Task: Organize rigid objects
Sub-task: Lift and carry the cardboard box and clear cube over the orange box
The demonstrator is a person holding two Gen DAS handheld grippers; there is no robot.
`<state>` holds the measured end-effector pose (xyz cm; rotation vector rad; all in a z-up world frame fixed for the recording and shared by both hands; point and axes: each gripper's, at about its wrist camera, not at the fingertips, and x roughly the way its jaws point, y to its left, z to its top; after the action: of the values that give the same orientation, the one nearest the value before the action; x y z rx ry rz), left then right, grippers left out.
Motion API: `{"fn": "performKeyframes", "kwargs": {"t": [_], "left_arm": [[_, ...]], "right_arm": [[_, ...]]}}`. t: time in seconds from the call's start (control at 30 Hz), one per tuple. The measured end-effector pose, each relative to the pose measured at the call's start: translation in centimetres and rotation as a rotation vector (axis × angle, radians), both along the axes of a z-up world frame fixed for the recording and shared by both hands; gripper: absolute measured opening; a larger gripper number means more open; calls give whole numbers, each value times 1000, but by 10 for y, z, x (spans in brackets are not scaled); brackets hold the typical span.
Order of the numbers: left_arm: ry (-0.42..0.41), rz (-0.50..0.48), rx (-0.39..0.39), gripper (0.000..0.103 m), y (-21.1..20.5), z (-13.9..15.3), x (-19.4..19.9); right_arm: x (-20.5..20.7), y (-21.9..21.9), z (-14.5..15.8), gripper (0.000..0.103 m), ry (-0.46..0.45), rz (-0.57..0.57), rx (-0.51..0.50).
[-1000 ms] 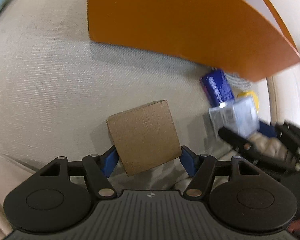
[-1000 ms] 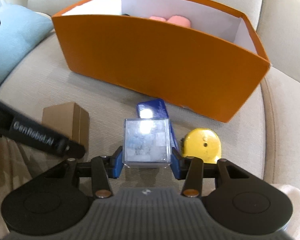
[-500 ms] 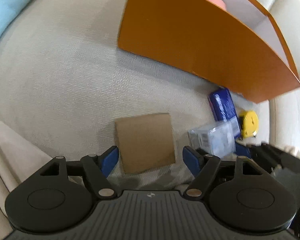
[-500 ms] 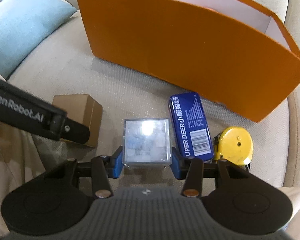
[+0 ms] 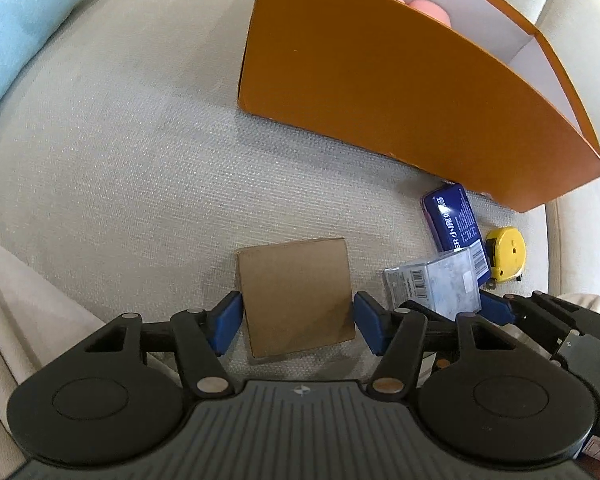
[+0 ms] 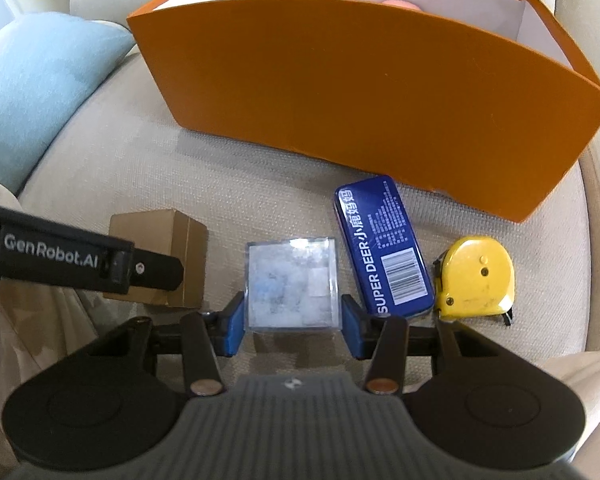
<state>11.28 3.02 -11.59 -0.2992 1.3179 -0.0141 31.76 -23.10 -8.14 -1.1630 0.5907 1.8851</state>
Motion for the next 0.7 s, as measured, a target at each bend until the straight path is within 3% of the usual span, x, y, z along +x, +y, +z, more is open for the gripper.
{"fn": "performKeyframes", "kwargs": {"t": [0.17,0.53,0.7], "left_arm": [[-39,-4,-46,69,7,18,-9],[-170,18,-192,68,22,86,-13],[-247,-10,-196,68,19,124,2]], "right_arm": [[-4,-5,10,49,20,-95,13],[1,-15,79,49,109,-376,93],[4,-9,120,49,169,-497,162]]}}
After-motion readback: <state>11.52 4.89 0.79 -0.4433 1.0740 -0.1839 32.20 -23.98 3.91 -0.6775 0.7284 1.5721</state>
